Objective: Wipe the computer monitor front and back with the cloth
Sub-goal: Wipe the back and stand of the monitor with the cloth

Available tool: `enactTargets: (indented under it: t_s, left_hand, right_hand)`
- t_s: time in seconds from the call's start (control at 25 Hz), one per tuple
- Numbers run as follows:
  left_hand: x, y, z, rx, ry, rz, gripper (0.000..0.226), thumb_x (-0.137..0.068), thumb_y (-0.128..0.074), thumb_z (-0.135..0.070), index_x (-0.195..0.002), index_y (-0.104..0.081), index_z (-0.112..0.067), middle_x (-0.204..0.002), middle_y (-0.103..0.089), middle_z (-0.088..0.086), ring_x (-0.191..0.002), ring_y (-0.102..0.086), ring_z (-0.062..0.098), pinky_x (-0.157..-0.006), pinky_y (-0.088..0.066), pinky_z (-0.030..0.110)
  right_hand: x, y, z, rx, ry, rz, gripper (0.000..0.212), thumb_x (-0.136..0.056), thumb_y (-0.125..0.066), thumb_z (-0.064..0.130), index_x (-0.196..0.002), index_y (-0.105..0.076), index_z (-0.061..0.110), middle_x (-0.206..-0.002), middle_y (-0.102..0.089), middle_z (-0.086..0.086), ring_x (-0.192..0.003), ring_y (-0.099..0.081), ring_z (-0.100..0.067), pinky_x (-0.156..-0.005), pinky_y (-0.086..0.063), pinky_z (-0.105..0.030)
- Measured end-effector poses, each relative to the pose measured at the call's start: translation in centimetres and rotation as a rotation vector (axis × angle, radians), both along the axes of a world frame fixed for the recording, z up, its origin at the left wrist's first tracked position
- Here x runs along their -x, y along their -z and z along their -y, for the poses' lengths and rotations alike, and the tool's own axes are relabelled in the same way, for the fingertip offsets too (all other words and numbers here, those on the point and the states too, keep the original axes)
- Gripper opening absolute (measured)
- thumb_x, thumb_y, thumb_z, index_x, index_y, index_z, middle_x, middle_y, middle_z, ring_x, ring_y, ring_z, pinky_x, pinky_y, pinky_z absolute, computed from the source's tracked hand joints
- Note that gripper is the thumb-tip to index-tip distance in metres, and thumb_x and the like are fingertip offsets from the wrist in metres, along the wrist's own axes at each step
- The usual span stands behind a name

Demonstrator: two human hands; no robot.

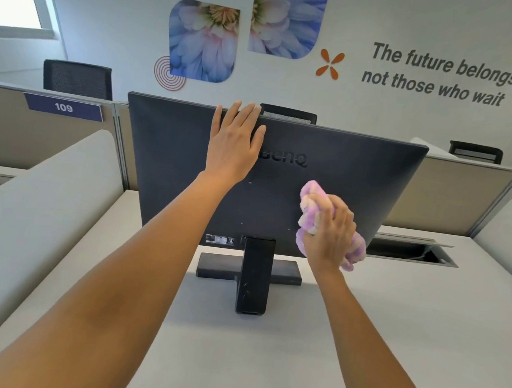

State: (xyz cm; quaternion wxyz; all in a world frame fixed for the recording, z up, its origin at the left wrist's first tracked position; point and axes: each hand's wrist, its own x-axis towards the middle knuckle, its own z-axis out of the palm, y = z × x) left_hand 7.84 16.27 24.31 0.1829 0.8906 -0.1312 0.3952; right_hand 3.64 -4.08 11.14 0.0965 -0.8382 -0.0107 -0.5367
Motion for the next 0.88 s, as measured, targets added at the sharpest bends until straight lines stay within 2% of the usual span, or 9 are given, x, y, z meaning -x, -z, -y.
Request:
enactTargets:
  t_s: [0.08,0.28,0.4,0.52,0.6,0.68,0.76,0.8,0.88]
  left_hand:
    - [0.0,0.0,1.1,0.002,0.001,0.026,0.044,-0.100,-0.030,-0.033,-0.140,-0.040,-0.017,-0.144,-0.042,-0.002,-0.140,-0.026,0.018,-0.117,0.000,0.038]
    - [-0.3,-0.2,4.5,-0.005,0.045,0.064,0.041,-0.099,-0.032,-0.035,-0.133,-0.049,-0.017,-0.134,-0.052,-0.002,-0.131,-0.038,0.017,-0.117,-0.002,0.039]
    - [-0.3,-0.3,7.3,0.016,0.080,0.046,0.041,-0.099,-0.031,-0.037,-0.131,-0.050,-0.020,-0.132,-0.053,-0.004,-0.129,-0.039,0.015,-0.117,0.001,0.041]
    - [-0.5,0.0,8.5,0.098,0.099,0.080,0.039,-0.098,-0.032,-0.035,-0.125,-0.056,-0.021,-0.125,-0.057,-0.005,-0.125,-0.043,0.015,-0.117,0.004,0.041]
    - [-0.7,0.1,8.5,0.150,0.118,0.118,0.036,-0.098,-0.034,-0.034,-0.120,-0.059,-0.020,-0.120,-0.059,-0.005,-0.121,-0.045,0.014,-0.116,0.007,0.038]
    - [-0.8,0.2,8.3,0.172,0.124,0.144,0.036,-0.098,-0.034,-0.034,-0.118,-0.060,-0.020,-0.118,-0.060,-0.005,-0.119,-0.045,0.014,-0.115,0.009,0.034]
    - [-0.8,0.4,8.5,0.179,0.123,0.163,0.037,-0.098,-0.033,-0.035,-0.117,-0.061,-0.020,-0.117,-0.061,-0.005,-0.118,-0.046,0.014,-0.115,0.008,0.032]
    - [-0.8,0.5,8.6,0.179,0.121,0.172,0.038,-0.097,-0.032,-0.035,-0.117,-0.061,-0.020,-0.116,-0.062,-0.005,-0.117,-0.047,0.014,-0.115,0.008,0.032]
    - [-0.9,0.7,8.6,0.180,0.115,0.189,0.038,-0.097,-0.032,-0.035,-0.116,-0.062,-0.020,-0.115,-0.062,-0.005,-0.116,-0.048,0.015,-0.115,0.007,0.033]
  right_hand:
    - [-0.1,0.4,-0.8,-0.075,0.032,-0.013,0.082,-0.049,-0.088,0.014,-0.119,-0.046,0.025,-0.115,-0.057,-0.007,-0.096,-0.053,-0.027,-0.070,-0.052,-0.037]
    - [-0.4,2.3,-0.2,0.306,-0.037,0.012,0.071,-0.061,-0.078,0.016,-0.122,-0.043,0.031,-0.123,-0.040,-0.005,-0.102,-0.043,-0.027,-0.072,-0.051,-0.040]
    - [-0.5,1.8,1.0,0.330,-0.015,0.024,0.070,-0.060,-0.080,0.017,-0.119,-0.044,0.030,-0.122,-0.041,-0.004,-0.101,-0.043,-0.025,-0.071,-0.051,-0.039]
    - [0.0,-0.4,2.0,-0.060,-0.021,0.050,0.058,-0.061,-0.081,0.019,-0.110,-0.050,0.025,-0.107,-0.052,-0.003,-0.092,-0.044,-0.017,-0.066,-0.053,-0.035]
    - [-0.1,-1.8,3.3,-0.367,0.019,0.050,0.029,-0.071,-0.071,0.020,-0.096,-0.055,0.022,-0.084,-0.055,0.002,-0.077,-0.048,-0.012,-0.062,-0.054,-0.030]
    - [-0.8,-1.5,5.3,-0.630,0.041,0.090,0.013,-0.080,-0.059,0.018,-0.091,-0.055,0.023,-0.077,-0.056,0.005,-0.070,-0.055,-0.011,-0.062,-0.054,-0.027]
    - [-1.4,0.4,7.4,-1.118,0.056,0.077,0.017,-0.085,-0.056,0.014,-0.100,-0.057,0.020,-0.094,-0.063,-0.005,-0.083,-0.062,-0.018,-0.071,-0.057,-0.034]
    - [-1.5,1.5,8.1,-1.379,0.090,-0.017,0.022,-0.088,-0.058,0.014,-0.109,-0.057,0.018,-0.108,-0.061,-0.010,-0.093,-0.061,-0.024,-0.075,-0.055,-0.036]
    - [-1.5,3.0,8.0,-1.573,0.154,-0.168,0.028,-0.091,-0.060,0.017,-0.118,-0.055,0.015,-0.121,-0.057,-0.012,-0.103,-0.057,-0.030,-0.072,-0.045,-0.030]
